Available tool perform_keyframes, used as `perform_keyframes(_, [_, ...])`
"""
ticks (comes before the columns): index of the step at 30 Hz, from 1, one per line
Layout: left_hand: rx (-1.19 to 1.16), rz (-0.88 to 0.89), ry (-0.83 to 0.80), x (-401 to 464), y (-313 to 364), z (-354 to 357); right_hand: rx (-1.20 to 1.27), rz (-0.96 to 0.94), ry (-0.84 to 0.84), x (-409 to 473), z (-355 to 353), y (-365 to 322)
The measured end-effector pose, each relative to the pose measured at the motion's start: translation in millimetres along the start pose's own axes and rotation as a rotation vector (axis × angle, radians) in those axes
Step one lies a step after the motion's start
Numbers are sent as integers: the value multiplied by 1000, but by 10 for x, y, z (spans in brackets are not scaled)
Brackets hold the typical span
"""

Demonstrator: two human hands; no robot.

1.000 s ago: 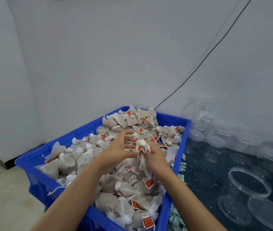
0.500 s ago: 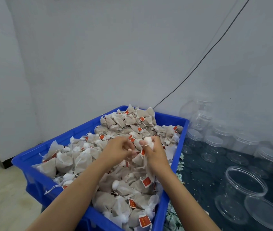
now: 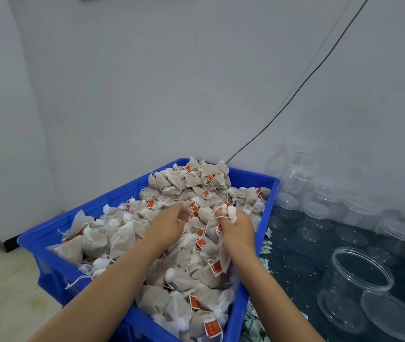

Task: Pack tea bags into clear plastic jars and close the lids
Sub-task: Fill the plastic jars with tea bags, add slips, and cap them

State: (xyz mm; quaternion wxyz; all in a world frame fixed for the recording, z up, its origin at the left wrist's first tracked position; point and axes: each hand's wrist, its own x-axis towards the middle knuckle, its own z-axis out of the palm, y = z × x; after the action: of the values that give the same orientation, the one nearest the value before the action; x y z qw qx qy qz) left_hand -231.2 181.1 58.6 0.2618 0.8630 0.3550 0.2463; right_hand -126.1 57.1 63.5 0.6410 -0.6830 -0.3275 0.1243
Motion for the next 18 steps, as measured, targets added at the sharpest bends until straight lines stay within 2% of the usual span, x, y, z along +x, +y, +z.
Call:
perform_keyframes(2, [230, -35, -178, 27, -93, 77, -33, -37, 76, 7, -12, -8])
perform_keyframes(4, [390, -49, -282, 40, -115, 122, -1, -42, 120, 21, -19, 2])
perform_keyframes(8, [580, 17, -317, 53, -103, 187, 42, -12, 152, 29, -22, 14])
perform_keyframes(11, [465, 10, -258, 50, -109, 192, 73, -3, 174, 40, -27, 23])
perform_keyframes(15, [239, -51, -146, 54, -103, 97, -26, 10, 181, 54, -37, 15])
perform_keyframes(18, [122, -30, 5, 20, -74, 5, -7, 17, 110, 32, -43, -18])
